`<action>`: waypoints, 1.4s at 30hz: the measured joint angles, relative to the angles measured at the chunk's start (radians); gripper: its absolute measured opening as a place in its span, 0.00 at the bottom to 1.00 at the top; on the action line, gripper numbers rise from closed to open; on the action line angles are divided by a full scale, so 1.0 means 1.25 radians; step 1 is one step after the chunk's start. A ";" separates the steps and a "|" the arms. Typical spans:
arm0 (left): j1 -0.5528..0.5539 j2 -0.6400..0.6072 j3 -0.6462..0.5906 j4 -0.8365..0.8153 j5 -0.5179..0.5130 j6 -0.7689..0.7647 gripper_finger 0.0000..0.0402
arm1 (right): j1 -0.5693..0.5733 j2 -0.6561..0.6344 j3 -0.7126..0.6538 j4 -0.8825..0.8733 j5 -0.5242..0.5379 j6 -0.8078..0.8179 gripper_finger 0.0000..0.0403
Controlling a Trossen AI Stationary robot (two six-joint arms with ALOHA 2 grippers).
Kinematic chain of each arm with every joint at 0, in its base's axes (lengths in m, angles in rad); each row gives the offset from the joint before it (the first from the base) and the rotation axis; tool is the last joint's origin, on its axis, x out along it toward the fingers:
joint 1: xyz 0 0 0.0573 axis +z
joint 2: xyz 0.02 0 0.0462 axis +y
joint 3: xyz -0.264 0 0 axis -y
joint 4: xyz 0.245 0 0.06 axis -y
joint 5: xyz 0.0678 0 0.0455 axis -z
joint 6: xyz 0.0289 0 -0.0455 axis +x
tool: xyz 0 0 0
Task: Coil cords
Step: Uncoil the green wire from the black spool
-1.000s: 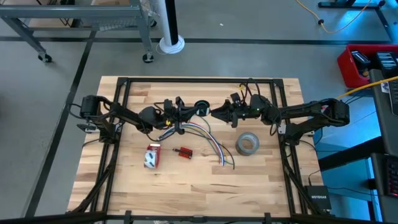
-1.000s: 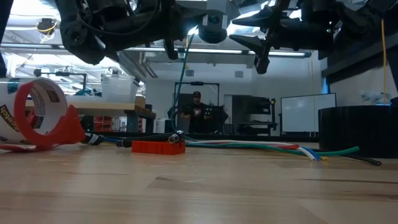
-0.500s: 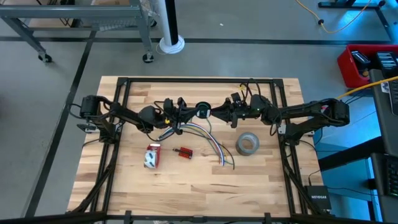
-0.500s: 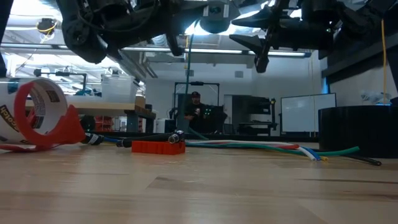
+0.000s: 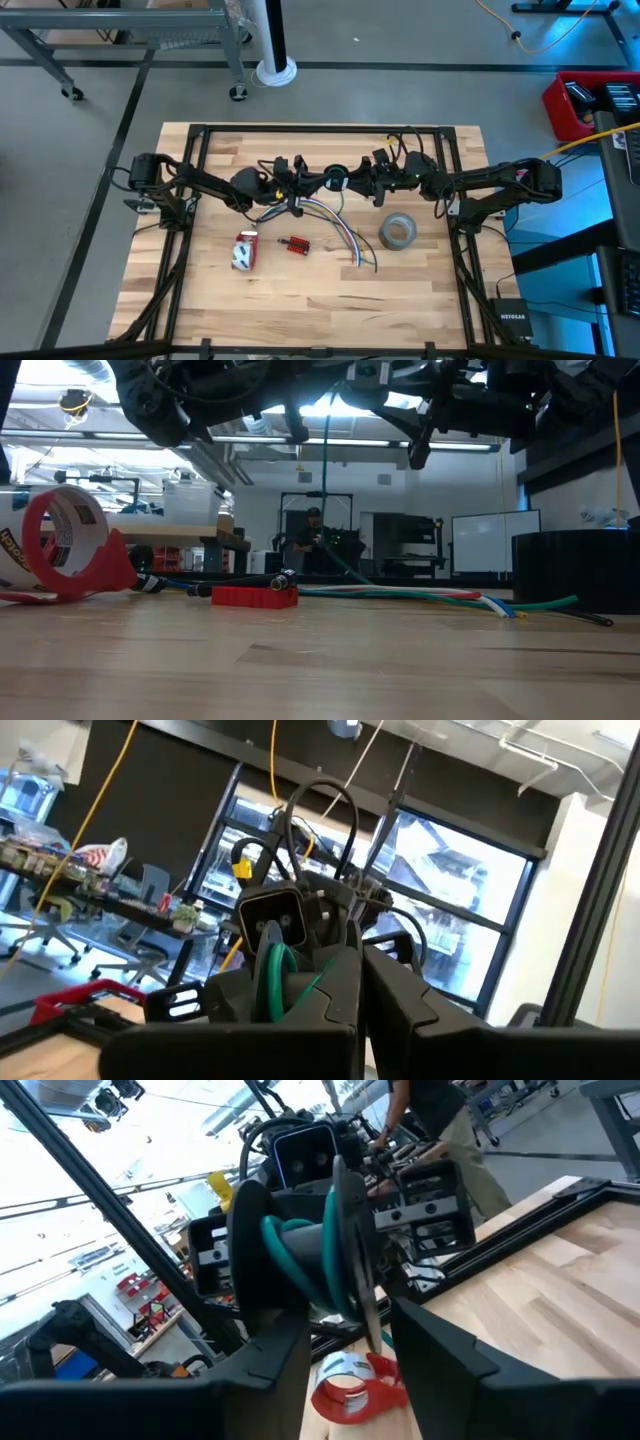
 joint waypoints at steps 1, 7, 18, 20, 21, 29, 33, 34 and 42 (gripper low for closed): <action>-0.001 0.000 0.000 0.001 0.000 0.001 0.00 | 0.000 0.000 0.000 0.000 -0.001 0.000 0.33; -0.001 0.000 0.000 0.003 0.001 0.001 0.00 | 0.000 0.000 0.000 -0.002 -0.028 -0.001 0.12; 0.006 0.000 0.000 -0.008 0.000 0.007 0.00 | -0.001 -0.001 0.000 -0.049 -0.038 0.000 0.02; 0.006 0.000 0.000 -0.008 0.000 0.021 0.00 | -0.001 -0.001 0.000 -0.054 -0.040 0.000 0.02; 0.006 0.001 0.000 -0.008 0.000 0.026 0.00 | -0.001 -0.002 0.000 -0.055 -0.040 0.000 0.02; 0.007 0.000 0.000 -0.040 0.004 0.050 0.17 | -0.001 -0.026 0.000 -0.090 -0.040 0.005 0.01; 0.007 0.000 0.000 -0.040 0.023 0.079 0.27 | -0.001 -0.046 0.000 -0.140 0.000 0.003 0.01; 0.007 0.000 0.000 -0.043 0.023 0.080 0.29 | 0.000 -0.050 0.000 -0.156 0.010 0.003 0.01; 0.043 -0.005 -0.001 -0.033 0.012 0.082 0.32 | -0.001 -0.093 0.000 -0.288 0.041 0.001 0.01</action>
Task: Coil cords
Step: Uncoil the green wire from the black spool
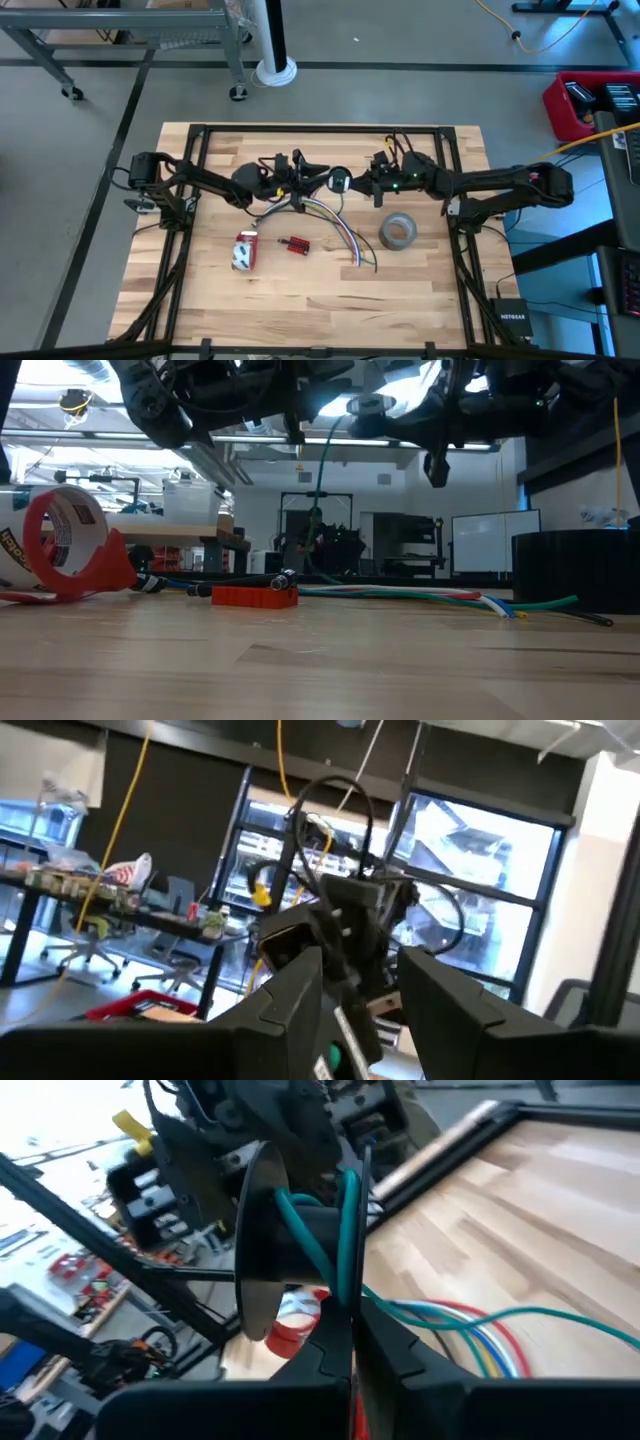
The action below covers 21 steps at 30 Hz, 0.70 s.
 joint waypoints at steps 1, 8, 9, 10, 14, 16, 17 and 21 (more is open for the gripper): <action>0.005 0.000 0.000 -0.006 0.000 -0.002 0.32 | 0.000 -0.010 0.000 -0.022 0.009 0.000 0.01; 0.034 0.001 0.000 -0.016 -0.002 -0.005 0.32 | 0.000 -0.087 0.000 -0.149 0.018 0.001 0.01; 0.036 0.001 0.000 -0.023 -0.002 -0.007 0.32 | -0.001 -0.103 0.000 -0.165 0.016 0.005 0.01; 0.038 0.001 0.000 -0.037 -0.002 -0.007 0.32 | -0.001 -0.118 0.004 -0.188 0.016 0.010 0.01; 0.043 0.001 0.000 -0.115 -0.003 -0.018 0.32 | -0.001 -0.181 0.049 -0.317 0.046 0.028 0.01; 0.043 0.001 0.000 -0.157 -0.003 -0.025 0.32 | -0.001 -0.202 0.080 -0.373 0.072 0.029 0.01; 0.043 0.001 0.000 -0.175 -0.003 -0.026 0.32 | -0.001 -0.212 0.094 -0.401 0.085 0.029 0.01; 0.036 0.001 -0.001 -0.228 -0.003 -0.031 0.32 | -0.001 -0.224 0.148 -0.469 0.114 0.023 0.01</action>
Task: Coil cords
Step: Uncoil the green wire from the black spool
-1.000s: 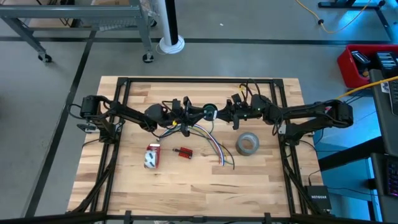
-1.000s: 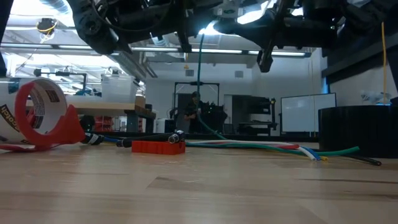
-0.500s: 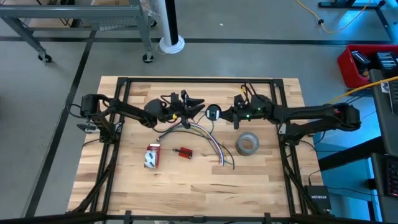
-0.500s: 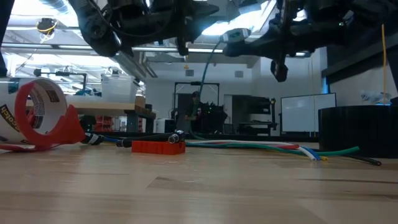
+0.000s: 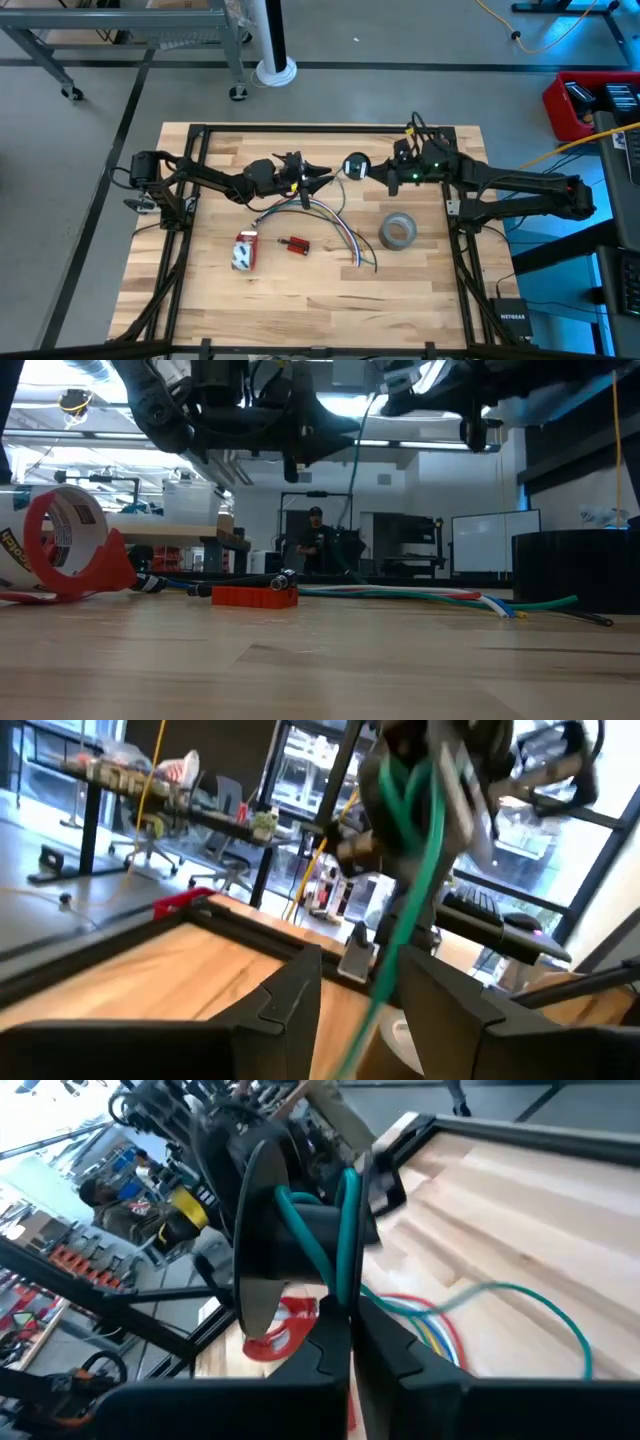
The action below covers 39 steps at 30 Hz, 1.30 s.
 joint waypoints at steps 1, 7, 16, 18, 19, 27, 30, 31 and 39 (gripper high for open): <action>-0.003 0.000 0.000 0.001 0.000 0.001 0.32 | 0.000 0.000 0.010 -0.007 0.002 -0.002 0.01; -0.028 0.000 0.000 0.021 0.000 0.019 0.32 | 0.000 0.000 0.021 -0.027 0.022 -0.015 0.01; -0.038 0.000 0.000 0.025 -0.009 0.025 0.32 | 0.001 0.002 0.021 -0.046 0.048 -0.016 0.01; -0.038 0.000 0.000 0.031 -0.012 0.025 0.32 | 0.001 0.002 0.021 -0.046 0.048 -0.016 0.01; -0.038 0.000 0.000 0.037 -0.013 0.025 0.32 | 0.001 0.002 0.021 -0.046 0.048 -0.016 0.01; -0.037 0.000 0.007 0.129 -0.011 0.013 0.32 | 0.002 0.026 0.021 -0.044 -0.004 -0.016 0.01; -0.037 0.000 0.021 0.084 0.011 -0.025 0.32 | 0.002 0.055 0.021 -0.037 -0.022 -0.016 0.01; -0.039 0.000 0.026 0.071 0.016 -0.030 0.32 | 0.002 0.066 0.021 -0.036 -0.031 -0.018 0.01; -0.040 0.000 0.032 0.062 0.021 -0.033 0.32 | 0.001 0.114 0.021 0.011 -0.095 -0.021 0.01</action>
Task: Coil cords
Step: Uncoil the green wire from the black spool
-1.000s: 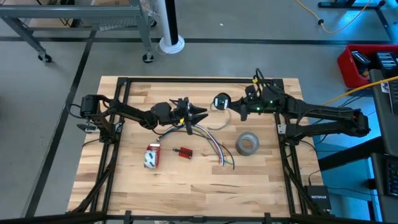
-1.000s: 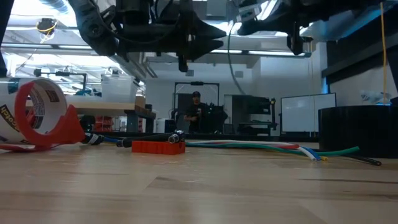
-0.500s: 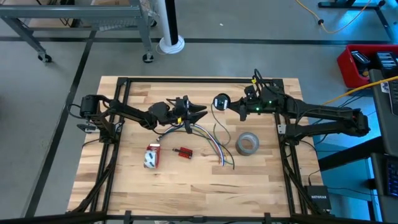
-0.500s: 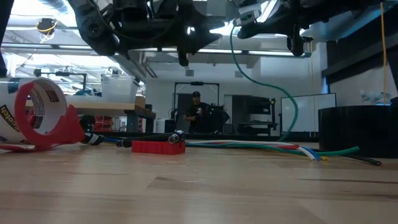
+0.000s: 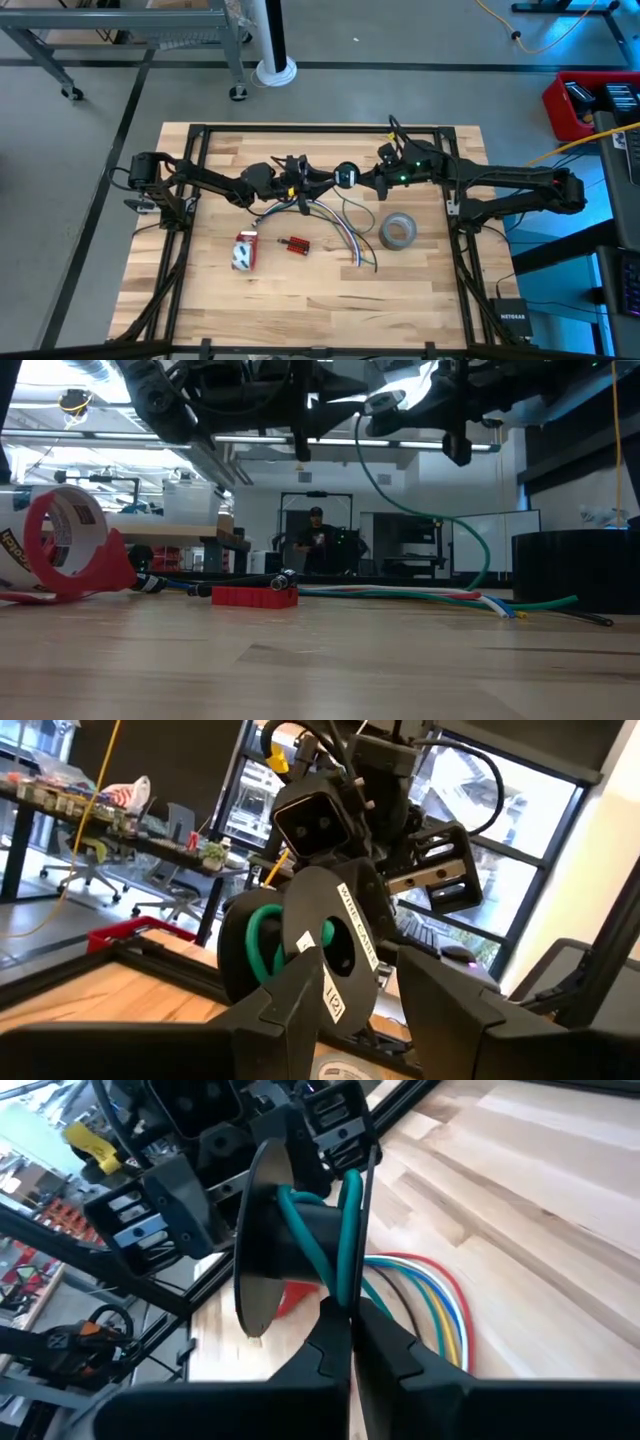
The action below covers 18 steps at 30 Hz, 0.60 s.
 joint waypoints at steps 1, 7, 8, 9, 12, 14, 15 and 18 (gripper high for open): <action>0.000 0.000 0.000 0.000 0.001 0.000 0.32 | 0.000 0.000 0.000 0.001 0.000 0.000 0.01; 0.002 0.000 0.000 0.002 0.003 -0.014 0.32 | 0.000 0.000 0.000 0.007 -0.001 -0.001 0.01; 0.002 0.000 0.000 0.002 0.003 -0.014 0.32 | 0.000 0.000 0.000 0.007 -0.004 -0.001 0.01; 0.002 0.000 0.000 -0.001 0.004 -0.014 0.32 | 0.000 0.000 0.000 0.007 -0.005 -0.001 0.01; 0.002 0.000 0.000 -0.002 0.003 -0.013 0.32 | 0.000 0.000 0.000 0.007 -0.005 -0.001 0.01; 0.002 0.000 0.000 0.006 0.004 -0.001 0.32 | 0.000 0.000 0.000 0.003 -0.006 -0.001 0.01; 0.002 0.000 0.000 0.013 0.004 0.004 0.32 | 0.000 0.000 0.000 0.000 -0.007 -0.001 0.01; 0.003 -0.005 0.000 0.009 0.004 0.015 0.32 | 0.001 -0.001 0.000 -0.003 -0.012 -0.001 0.01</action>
